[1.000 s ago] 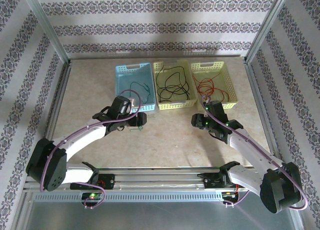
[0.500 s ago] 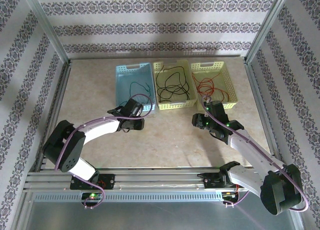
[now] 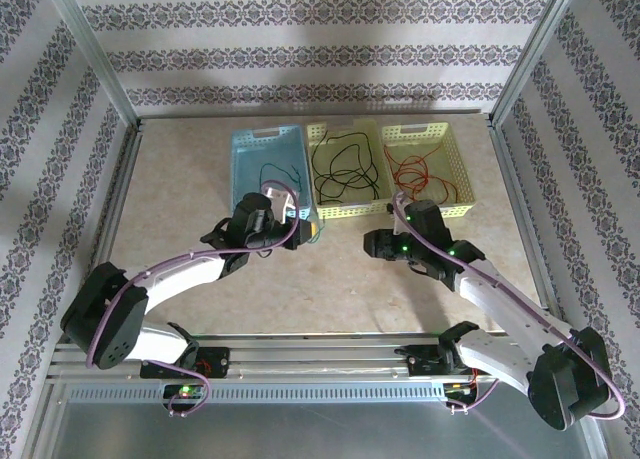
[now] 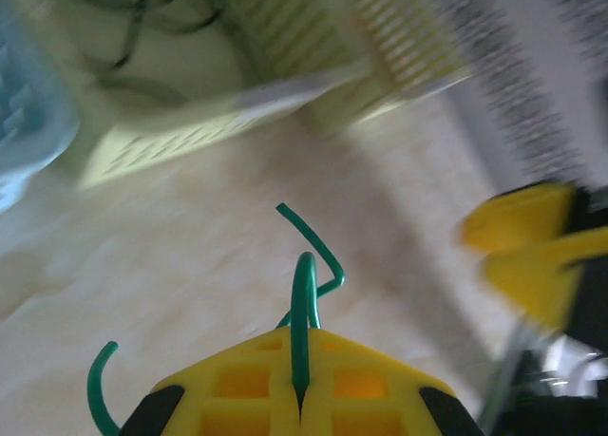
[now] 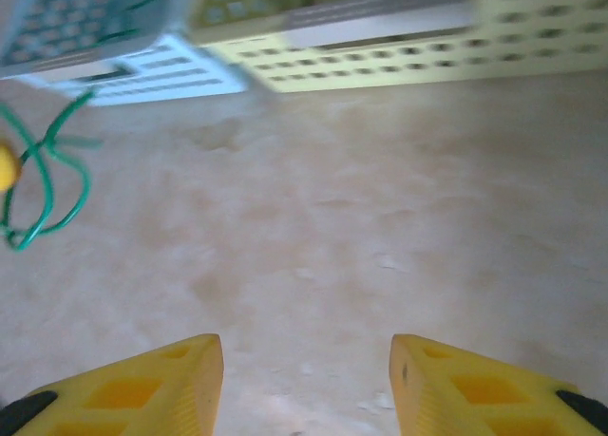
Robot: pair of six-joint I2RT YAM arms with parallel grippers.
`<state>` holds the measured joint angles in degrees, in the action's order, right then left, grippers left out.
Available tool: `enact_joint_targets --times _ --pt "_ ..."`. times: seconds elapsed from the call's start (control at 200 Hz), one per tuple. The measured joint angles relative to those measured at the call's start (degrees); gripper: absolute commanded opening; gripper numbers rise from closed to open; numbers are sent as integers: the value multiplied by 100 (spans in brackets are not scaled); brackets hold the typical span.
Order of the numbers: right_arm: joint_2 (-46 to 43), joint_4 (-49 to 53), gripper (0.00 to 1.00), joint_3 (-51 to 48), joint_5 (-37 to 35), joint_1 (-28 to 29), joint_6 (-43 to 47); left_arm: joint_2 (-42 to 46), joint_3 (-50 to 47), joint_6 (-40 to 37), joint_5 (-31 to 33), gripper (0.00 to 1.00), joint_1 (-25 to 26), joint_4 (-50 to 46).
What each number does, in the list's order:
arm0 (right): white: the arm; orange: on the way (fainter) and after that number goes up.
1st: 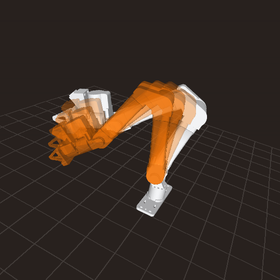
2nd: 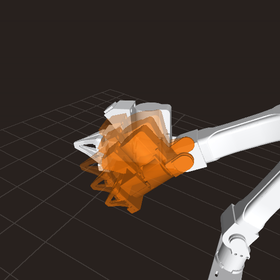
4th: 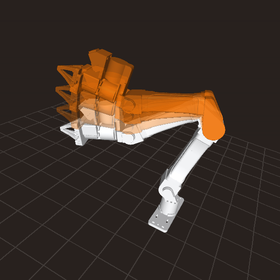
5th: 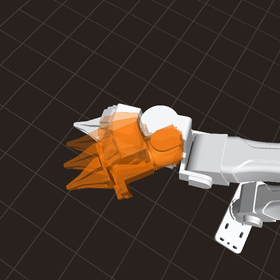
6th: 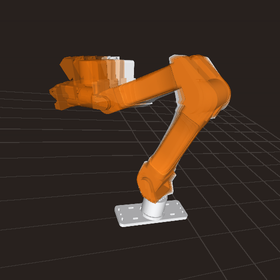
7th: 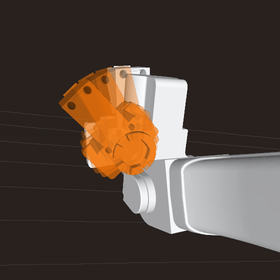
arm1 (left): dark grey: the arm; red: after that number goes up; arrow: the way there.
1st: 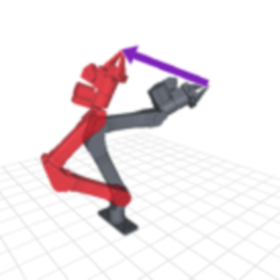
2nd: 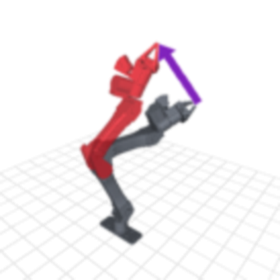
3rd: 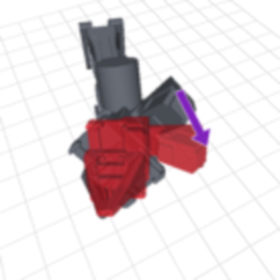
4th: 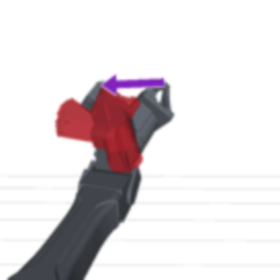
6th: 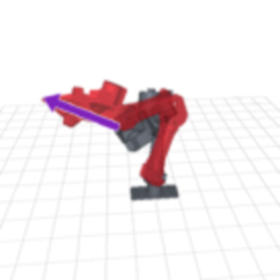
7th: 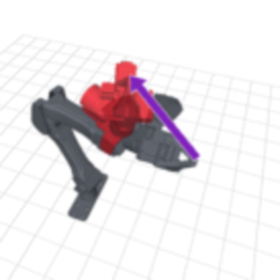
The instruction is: Untangle the cables
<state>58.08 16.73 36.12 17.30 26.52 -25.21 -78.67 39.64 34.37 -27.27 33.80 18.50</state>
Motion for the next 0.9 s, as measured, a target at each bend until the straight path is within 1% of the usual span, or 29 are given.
enact_joint_targets --times 0.12,0.23,0.325,0.51,0.64,0.745,0.9 --pt "125 -155 49 249 426 243 17 -9 0 297 -474 0 37 791" --pt "273 -380 47 450 625 299 15 -50 4 420 -737 0 111 1147" --pt "369 -588 44 505 664 299 -9 -105 15 476 -861 0 175 1246" --pt "457 -879 30 527 678 299 -52 -136 24 494 -935 0 264 1285" --pt "487 -1005 25 573 680 299 -118 -136 26 494 -951 0 269 1287" --pt "549 -1097 25 614 680 299 -144 -136 26 494 -968 0 293 1287" --pt "540 -1176 31 614 660 299 -184 -136 35 494 -981 0 297 1287"
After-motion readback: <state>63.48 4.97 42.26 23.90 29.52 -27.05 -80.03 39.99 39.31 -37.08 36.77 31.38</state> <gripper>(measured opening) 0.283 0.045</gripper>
